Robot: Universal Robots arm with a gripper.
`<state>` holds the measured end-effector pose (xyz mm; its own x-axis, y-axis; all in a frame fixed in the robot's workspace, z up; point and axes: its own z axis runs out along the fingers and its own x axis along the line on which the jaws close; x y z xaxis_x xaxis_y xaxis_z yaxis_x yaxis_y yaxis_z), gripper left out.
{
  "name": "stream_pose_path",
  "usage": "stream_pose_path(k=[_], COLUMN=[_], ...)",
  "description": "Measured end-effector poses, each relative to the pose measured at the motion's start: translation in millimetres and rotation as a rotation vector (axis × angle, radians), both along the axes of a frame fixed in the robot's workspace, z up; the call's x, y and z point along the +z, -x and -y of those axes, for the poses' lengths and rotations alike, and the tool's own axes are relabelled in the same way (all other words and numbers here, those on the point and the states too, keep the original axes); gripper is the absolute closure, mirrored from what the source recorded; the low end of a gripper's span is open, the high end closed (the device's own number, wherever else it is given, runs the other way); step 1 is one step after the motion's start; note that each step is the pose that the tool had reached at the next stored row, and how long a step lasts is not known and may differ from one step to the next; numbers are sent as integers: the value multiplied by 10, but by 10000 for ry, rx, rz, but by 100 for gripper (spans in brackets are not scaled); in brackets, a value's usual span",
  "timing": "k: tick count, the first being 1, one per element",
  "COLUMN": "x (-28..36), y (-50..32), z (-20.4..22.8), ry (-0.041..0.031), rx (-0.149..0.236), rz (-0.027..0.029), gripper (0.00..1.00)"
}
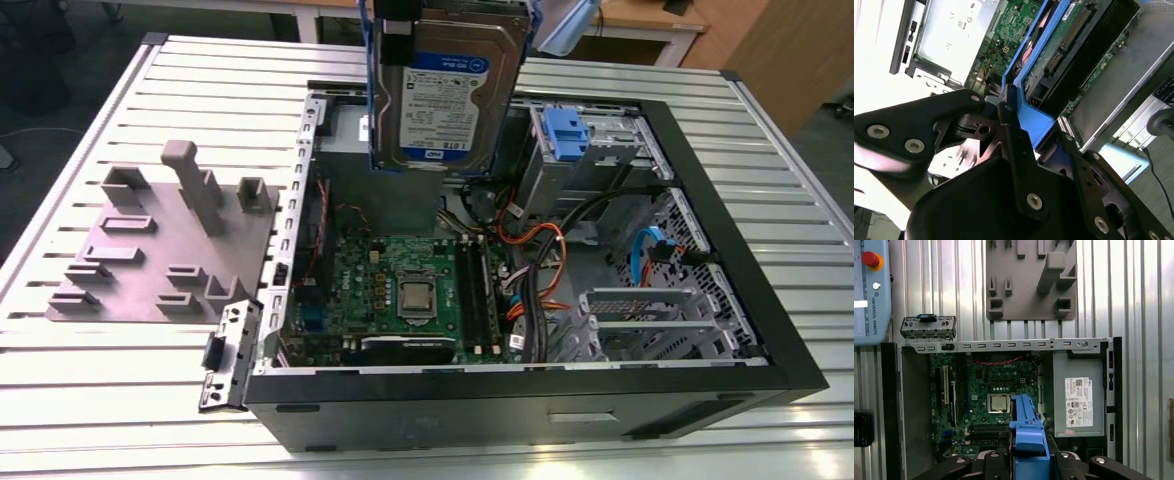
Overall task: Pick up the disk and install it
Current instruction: 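Insert the disk into the insertion slot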
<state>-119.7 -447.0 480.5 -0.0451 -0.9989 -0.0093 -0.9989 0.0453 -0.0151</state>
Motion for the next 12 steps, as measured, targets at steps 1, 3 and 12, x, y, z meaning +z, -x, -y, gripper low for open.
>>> stream_pose_path(k=[1, 3, 12], x=[0, 0, -1], y=[0, 0, 0], z=[11, 33, 125], ry=[0, 0, 0], rx=[0, 0, -1], rz=[0, 0, 0], gripper=[63, 63, 63])
